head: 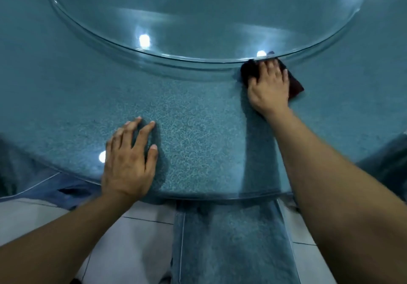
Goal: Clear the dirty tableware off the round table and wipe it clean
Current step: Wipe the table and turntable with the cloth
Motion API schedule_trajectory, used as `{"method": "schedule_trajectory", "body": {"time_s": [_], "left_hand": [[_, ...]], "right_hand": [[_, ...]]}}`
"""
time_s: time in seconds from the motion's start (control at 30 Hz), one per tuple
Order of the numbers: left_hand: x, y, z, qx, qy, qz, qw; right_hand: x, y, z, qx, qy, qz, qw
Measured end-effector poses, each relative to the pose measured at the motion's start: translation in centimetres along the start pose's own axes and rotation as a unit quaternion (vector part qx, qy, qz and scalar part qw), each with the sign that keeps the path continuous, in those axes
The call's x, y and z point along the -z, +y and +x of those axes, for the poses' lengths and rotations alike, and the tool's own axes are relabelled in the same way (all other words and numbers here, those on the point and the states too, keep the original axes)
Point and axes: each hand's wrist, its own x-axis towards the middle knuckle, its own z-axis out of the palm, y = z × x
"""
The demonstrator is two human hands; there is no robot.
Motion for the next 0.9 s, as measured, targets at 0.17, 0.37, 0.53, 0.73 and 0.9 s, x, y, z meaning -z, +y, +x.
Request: {"method": "schedule_trajectory", "body": {"time_s": [0.17, 0.37, 0.53, 0.73, 0.9], "left_hand": [[-0.4, 0.0, -0.1, -0.004, 0.01, -0.007, 1.0], [0.0, 0.3, -0.1, 0.009, -0.01, 0.012, 1.0], [-0.1, 0.5, 0.0, 0.016, -0.014, 0.008, 1.0], [-0.1, 0.5, 0.1, 0.018, -0.016, 0.002, 1.0], [-0.1, 0.2, 0.0, 0.005, 0.0, -0.001, 1.0]], "right_hand": [[-2.2, -9.7, -3.3, 0.209, -0.033, -0.01, 0.977], [-2.0, -10.1, -8.5, 0.304, -0.094, 0.017, 0.948], [1.0, 4.6, -5.1, 0.067, 0.001, -0.008, 0.998], [-0.2, -0.2, -10.5, 0.024, 0.017, -0.002, 1.0], [-2.0, -9.0, -20.8, 0.24, -0.05, 0.027, 0.969]]}}
